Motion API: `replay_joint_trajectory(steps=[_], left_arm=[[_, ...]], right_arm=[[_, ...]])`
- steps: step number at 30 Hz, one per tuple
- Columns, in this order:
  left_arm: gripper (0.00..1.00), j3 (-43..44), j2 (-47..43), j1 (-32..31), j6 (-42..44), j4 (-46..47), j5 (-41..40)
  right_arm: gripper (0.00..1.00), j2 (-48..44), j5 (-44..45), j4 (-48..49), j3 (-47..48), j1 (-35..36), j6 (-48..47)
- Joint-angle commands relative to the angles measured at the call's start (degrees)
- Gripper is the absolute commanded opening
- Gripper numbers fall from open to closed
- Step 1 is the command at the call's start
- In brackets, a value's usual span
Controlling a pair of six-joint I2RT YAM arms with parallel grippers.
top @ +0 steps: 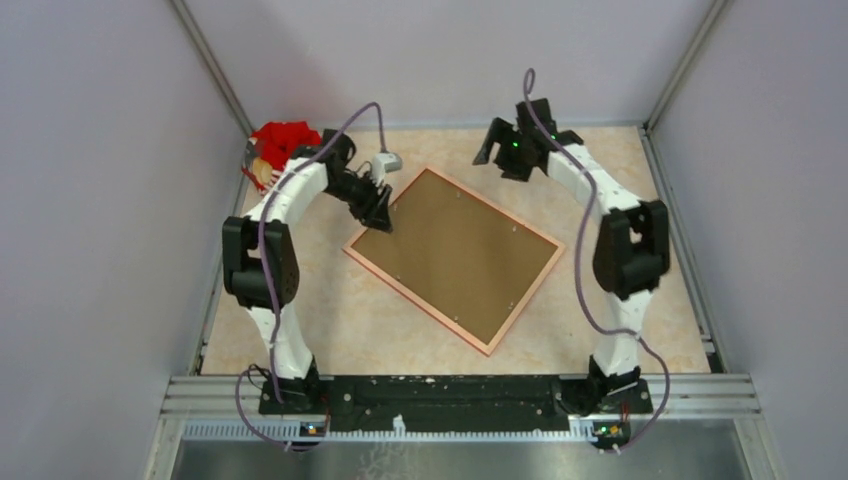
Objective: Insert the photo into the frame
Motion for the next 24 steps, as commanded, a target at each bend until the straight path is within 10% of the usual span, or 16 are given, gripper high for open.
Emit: replay_joint_trajectory(steps=[1,13,24], left_arm=[[0.52,6.52,4.95,8.61,-7.07,7.23,-6.92],[0.54,10.38,18.0,16.82,-12.46,11.75,-4.14],[0.38,-2.56,15.17,16.67,-10.14,14.0,0.18]], right_arm=[[0.8,-18.97,4.55,0.7,-17.1,-0.71,-0.79],[0.8,-55.08,1.16,2.68,-62.67,-1.69,7.96],[0.8,-53.96,-7.78,13.28,-73.19,-4.57,12.24]])
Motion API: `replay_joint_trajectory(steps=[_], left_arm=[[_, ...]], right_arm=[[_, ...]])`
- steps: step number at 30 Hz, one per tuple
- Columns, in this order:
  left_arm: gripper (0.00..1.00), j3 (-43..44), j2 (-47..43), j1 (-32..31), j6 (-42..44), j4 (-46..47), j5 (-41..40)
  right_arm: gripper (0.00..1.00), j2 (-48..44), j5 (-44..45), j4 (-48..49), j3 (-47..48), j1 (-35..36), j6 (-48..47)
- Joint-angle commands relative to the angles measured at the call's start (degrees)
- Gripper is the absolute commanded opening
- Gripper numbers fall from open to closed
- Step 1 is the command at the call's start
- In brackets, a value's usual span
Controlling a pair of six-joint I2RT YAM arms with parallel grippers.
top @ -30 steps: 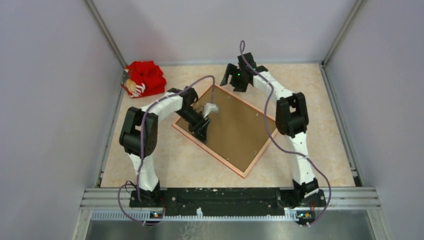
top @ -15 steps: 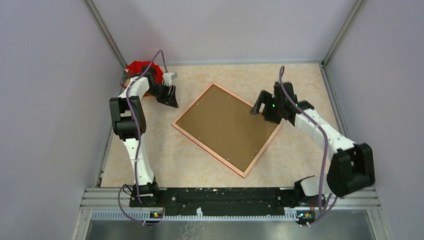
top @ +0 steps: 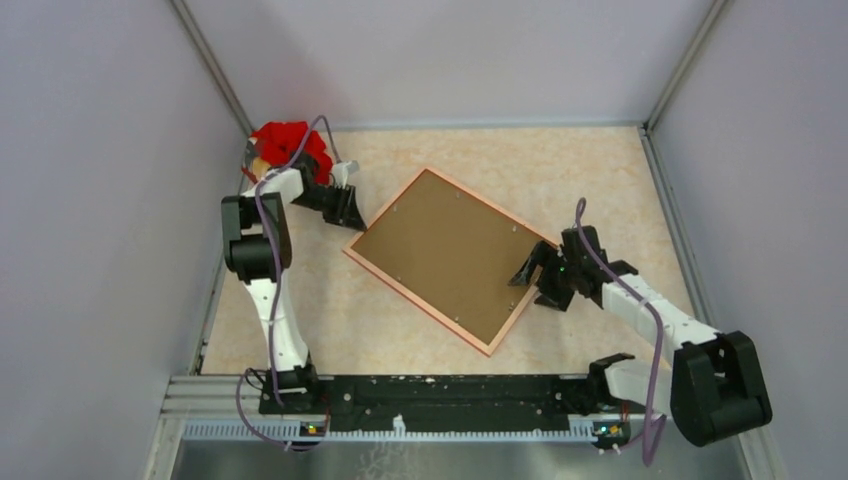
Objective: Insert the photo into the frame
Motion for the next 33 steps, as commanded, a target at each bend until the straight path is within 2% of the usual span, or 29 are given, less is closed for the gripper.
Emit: replay_joint_trajectory(steps=[1,4,9,14,16,18,22,26,33], left_arm=[[0.37,-6.75,-2.18,-0.39,3.24,-0.5,-0.18],[0.33,-9.8,-4.5,-0.58,6.28,-2.39,1.89],[0.32,-16.84,-9.24,-1.37,11.82,-4.54,0.54],[0.32,-23.71,-14.7,-3.23,17.52,-8.34,-1.12],[0.32,-25.37,-17.1,-3.69,19.13,-9.39,-1.76],[0.32,-25.9,-18.33,-3.72,18.84,-9.43,-2.5],[0.34,-23.39,-19.09,-2.91,17.96,-10.97,-2.09],[0.36,-19.39,-18.29,-1.27,13.04,-9.62,1.12],[0.35,-15.76,-12.13,-0.17,6.04,-6.81,8.72]], right_arm=[[0.8,4.51,-3.94,7.36,2.89,-1.59,0.97],[0.8,8.16,-4.16,7.15,6.36,-2.96,-1.15],[0.8,15.2,-5.12,8.11,13.82,-5.88,-4.93],[0.79,25.12,-5.35,5.26,23.42,-7.78,-8.77],[0.78,27.72,-2.77,2.79,26.93,-8.08,-9.56],[0.77,27.81,0.71,0.53,29.2,-8.12,-9.29],[0.74,20.89,6.82,0.03,29.72,-8.08,-7.81],[0.7,17.16,4.26,4.8,30.65,-5.57,-6.48],[0.6,31.53,-5.36,9.68,43.55,6.25,-9.84]])
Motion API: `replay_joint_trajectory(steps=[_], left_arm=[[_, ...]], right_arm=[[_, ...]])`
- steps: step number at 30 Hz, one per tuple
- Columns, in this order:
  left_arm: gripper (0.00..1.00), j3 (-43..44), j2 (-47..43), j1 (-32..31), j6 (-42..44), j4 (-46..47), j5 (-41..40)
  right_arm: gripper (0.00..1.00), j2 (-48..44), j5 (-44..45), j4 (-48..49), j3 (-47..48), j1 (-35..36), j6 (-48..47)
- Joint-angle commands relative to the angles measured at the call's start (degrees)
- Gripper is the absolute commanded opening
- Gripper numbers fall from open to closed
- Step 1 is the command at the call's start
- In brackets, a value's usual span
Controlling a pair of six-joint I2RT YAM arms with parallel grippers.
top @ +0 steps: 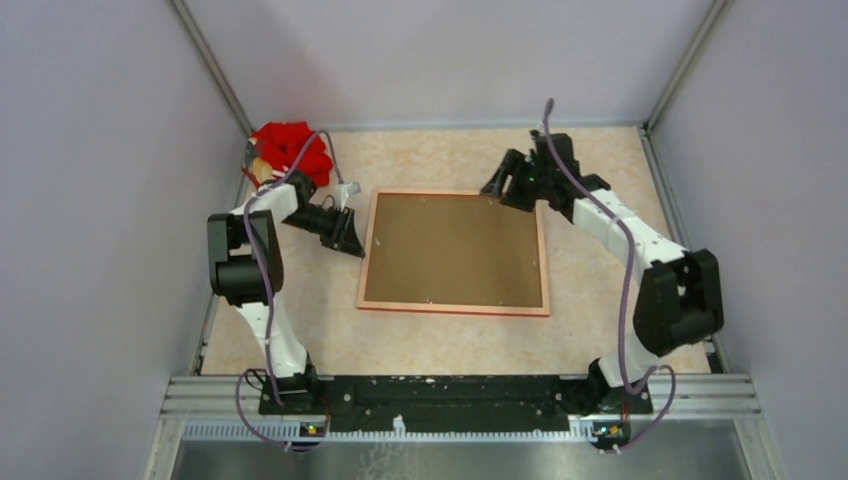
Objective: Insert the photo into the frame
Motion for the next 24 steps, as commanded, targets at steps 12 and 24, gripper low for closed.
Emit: replay_joint_trajectory(steps=[12,24], left_arm=[[0.22,-0.33,5.53,0.23,-6.31,4.8,3.31],[0.2,-2.43,4.62,0.23,-7.76,7.82,1.24]], right_arm=[[0.54,39.06,-16.77,4.43,34.62,18.5,-3.03],[0.52,50.81,-20.81,6.28,43.97,24.5,0.37]])
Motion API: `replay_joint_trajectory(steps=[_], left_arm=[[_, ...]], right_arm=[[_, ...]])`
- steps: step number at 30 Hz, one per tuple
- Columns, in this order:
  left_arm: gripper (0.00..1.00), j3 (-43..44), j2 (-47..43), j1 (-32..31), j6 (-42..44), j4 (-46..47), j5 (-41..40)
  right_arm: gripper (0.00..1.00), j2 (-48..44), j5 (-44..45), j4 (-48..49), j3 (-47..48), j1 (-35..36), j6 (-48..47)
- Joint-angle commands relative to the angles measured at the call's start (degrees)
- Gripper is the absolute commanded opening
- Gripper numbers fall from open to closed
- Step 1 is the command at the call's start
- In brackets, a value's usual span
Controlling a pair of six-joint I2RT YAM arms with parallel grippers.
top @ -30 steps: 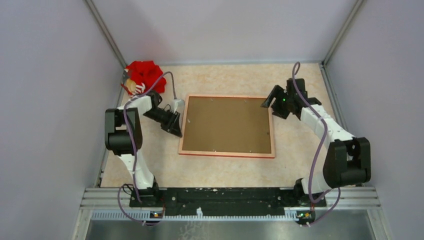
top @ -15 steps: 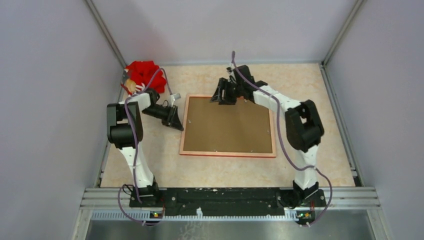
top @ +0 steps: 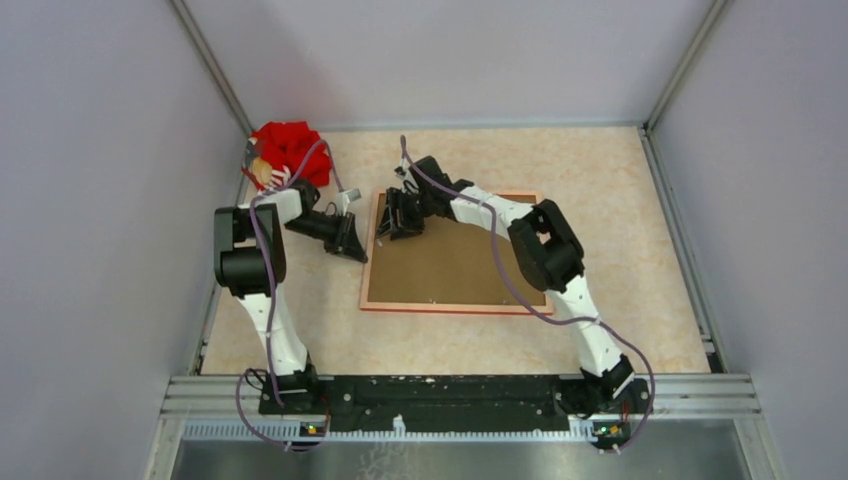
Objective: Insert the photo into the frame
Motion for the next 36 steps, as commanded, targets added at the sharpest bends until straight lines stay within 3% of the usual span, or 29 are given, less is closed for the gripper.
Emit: replay_joint_trajectory(steps=[1,36], left_arm=[[0.2,-1.13,-1.0,-0.23,0.05,2.29,-1.14],[0.19,-0.89,-1.81,-0.23,0.69,1.8,-2.08]], right_arm=[[0.51,2.2,-1.89,1.41,5.01,1.32,1.22],[0.48,7.93,-5.38,-0.77,9.94,2.58,0.37]])
